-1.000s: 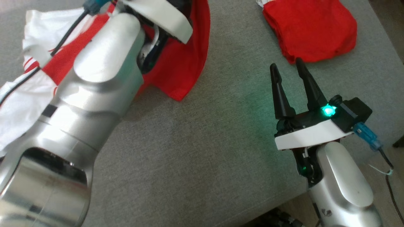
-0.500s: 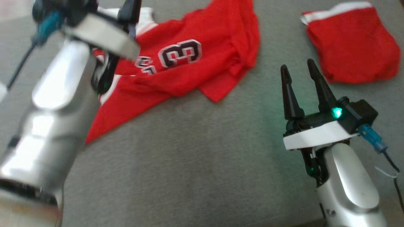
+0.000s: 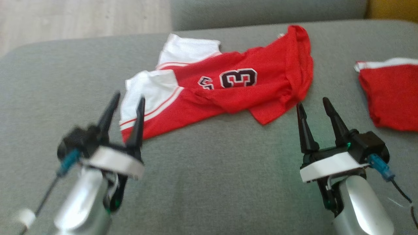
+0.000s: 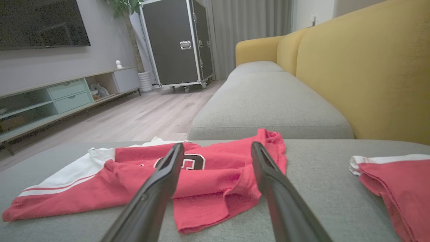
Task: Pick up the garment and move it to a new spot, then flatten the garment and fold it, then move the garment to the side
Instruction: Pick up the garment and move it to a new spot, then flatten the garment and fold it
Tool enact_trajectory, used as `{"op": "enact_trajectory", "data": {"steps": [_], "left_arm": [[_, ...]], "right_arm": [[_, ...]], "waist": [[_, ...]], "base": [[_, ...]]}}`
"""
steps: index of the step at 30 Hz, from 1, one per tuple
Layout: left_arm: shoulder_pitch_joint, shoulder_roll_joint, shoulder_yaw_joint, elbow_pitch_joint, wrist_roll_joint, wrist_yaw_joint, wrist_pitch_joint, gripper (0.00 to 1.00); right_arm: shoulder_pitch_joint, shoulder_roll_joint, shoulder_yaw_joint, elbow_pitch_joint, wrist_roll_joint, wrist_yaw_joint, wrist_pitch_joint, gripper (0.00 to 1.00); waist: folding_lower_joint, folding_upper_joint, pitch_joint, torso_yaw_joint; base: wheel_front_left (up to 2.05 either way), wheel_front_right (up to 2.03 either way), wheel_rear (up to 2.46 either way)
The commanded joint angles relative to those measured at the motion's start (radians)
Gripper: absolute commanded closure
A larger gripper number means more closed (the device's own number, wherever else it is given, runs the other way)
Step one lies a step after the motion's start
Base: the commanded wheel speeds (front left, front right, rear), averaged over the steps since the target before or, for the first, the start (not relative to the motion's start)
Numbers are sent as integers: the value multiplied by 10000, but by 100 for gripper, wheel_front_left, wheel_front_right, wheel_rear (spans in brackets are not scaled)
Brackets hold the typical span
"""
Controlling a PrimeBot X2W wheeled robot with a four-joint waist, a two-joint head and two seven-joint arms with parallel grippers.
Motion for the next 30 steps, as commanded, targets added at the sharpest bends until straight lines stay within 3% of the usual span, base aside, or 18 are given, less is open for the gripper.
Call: {"op": "enact_trajectory", "data": {"steps": [1,11,30], "left_arm": [[412,71,752,-651,416,53,-41,0],[1836,-1041,2157,-1354,1245,-37,-41,0],[1309,-1779,2335,-997,1822,-333,-41,0]], "right_arm": [[61,-5,215,-191,-59,-17,-93,0],[216,-5,102,110,-398,-17,-93,0],[-2426,-5,662,4548,-2877,-17,961,0]], "waist": [[3,0,-469,456],[3,0,-509,782],[3,0,342,1561]], "base": [[0,0,0],[0,0,0],[0,0,0]]}}
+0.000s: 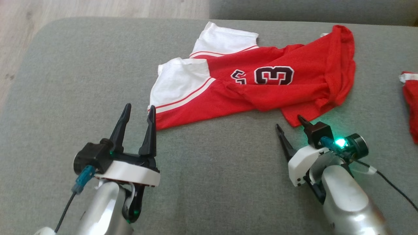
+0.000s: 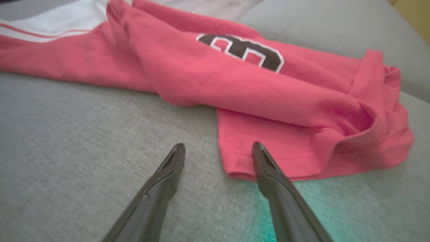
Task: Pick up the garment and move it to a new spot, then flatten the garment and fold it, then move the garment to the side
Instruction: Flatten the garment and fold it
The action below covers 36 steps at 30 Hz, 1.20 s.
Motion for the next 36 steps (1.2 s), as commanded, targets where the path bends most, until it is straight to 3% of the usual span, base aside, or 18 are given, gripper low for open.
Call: {"op": "enact_trajectory", "data": {"steps": [1,6,7,8,17,25,32,33,34,36], "left_arm": [[-411,69,275,-243,135,-53,-41,0],[-491,52,183,-272,76,-56,-41,0],[-489,58,190,-274,70,-57,-41,0],[-483,66,200,-271,68,-57,-41,0],[-303,208,467,-242,58,-58,-41,0],[16,216,717,-309,119,-59,-41,0],[193,148,775,-313,196,-59,-41,0],[220,145,785,-307,199,-59,-41,0],[247,143,791,-304,203,-59,-42,0],[295,143,801,-298,212,-59,-42,0]], "right_arm": [[-394,1,99,-37,-110,-17,59,0],[-964,1,-153,1059,-307,-17,401,2],[-1050,1,-152,1224,-313,-17,413,94],[-1117,1,-142,1363,-315,-17,384,100],[-784,-4,-1115,1803,-79,-17,-378,100],[401,-269,-2287,1226,-303,-17,-650,100],[1012,-365,-2645,755,-509,-17,-392,100],[1073,-341,-2617,661,-490,-17,-422,23],[1124,-293,-2566,607,-370,-17,-438,0],[1187,-221,-2422,428,-159,-17,-515,0]], "waist": [[-1,0,52,77],[-1,0,125,150],[-1,0,126,137],[-1,0,116,112],[-1,0,-333,-641],[-1,0,-885,-1527],[-1,0,-1178,-1814],[-1,0,-1229,-1840],[-1,0,-1272,-1860],[-1,0,-1346,-1885]], "base": [[0,0,0],[0,0,0],[0,0,0],[0,0,0],[0,0,0],[0,0,0],[0,0,0],[0,0,0],[0,0,0],[0,0,0]]}}
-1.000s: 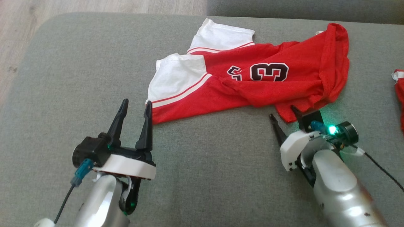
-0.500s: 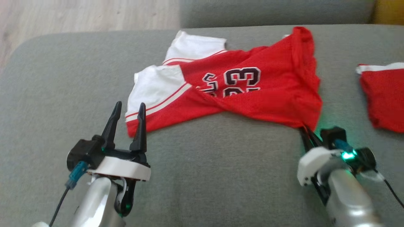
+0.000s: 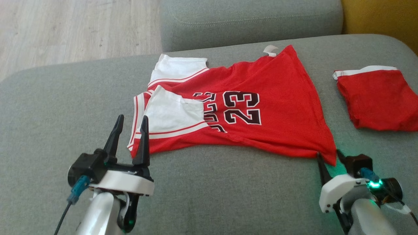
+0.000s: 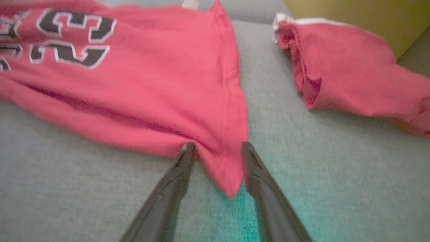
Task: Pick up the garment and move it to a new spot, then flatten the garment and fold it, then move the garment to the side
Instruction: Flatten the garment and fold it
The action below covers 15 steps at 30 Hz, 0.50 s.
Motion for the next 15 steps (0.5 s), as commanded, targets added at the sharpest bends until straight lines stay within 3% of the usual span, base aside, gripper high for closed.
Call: {"op": "enact_trajectory", "data": {"steps": [1,6,10,15], "left_arm": [[-171,122,389,-323,64,-55,-42,0],[-69,127,458,-382,73,-55,-42,0],[36,123,498,-441,102,-55,-42,0],[90,72,453,-477,120,-55,-42,0]], "right_arm": [[-157,51,346,-450,219,-17,-227,0],[-64,189,1191,-1677,1424,-17,-647,0],[236,222,1993,-3468,2462,-17,-716,0],[950,231,2531,-5017,3067,-17,-721,0]], "waist": [[1,0,-66,-23],[1,0,-131,-11],[1,0,-128,19],[1,0,-104,151]], "base": [[0,0,0],[0,0,0],[0,0,0],[0,0,0]]}}
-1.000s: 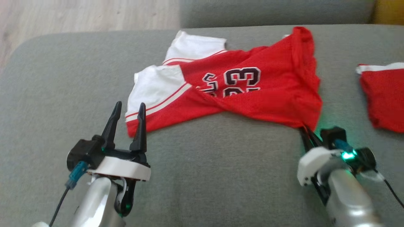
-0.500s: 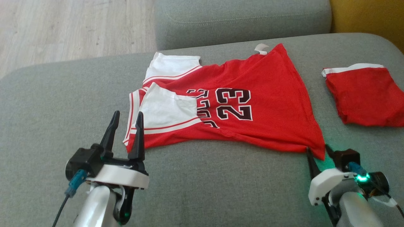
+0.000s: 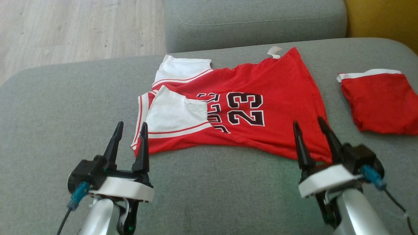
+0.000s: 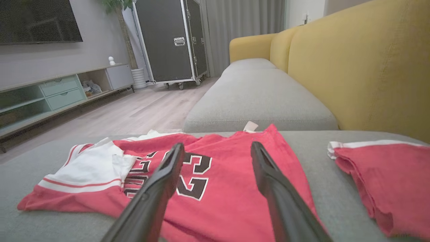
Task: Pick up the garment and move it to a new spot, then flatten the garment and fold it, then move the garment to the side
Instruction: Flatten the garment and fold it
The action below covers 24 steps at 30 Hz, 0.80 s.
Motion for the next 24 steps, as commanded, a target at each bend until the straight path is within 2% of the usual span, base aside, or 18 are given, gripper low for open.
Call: {"op": "enact_trajectory", "data": {"steps": [1,15,20,24], "left_arm": [[-264,63,357,-390,110,-55,-42,0],[-419,12,243,-382,72,-55,-42,0],[-506,-56,246,-340,71,-55,-42,0],[-577,-103,268,-309,96,-55,-42,0]], "right_arm": [[-4,43,252,-407,75,-17,-104,0],[50,46,227,-812,18,-17,-106,0],[-495,-36,849,-425,-36,-17,-106,0],[-1230,-182,1464,441,79,-17,-106,0]], "waist": [[0,0,16,61],[0,0,287,633],[0,0,471,1272],[0,0,657,1870]], "base": [[0,0,0],[0,0,0],[0,0,0],[0,0,0]]}}
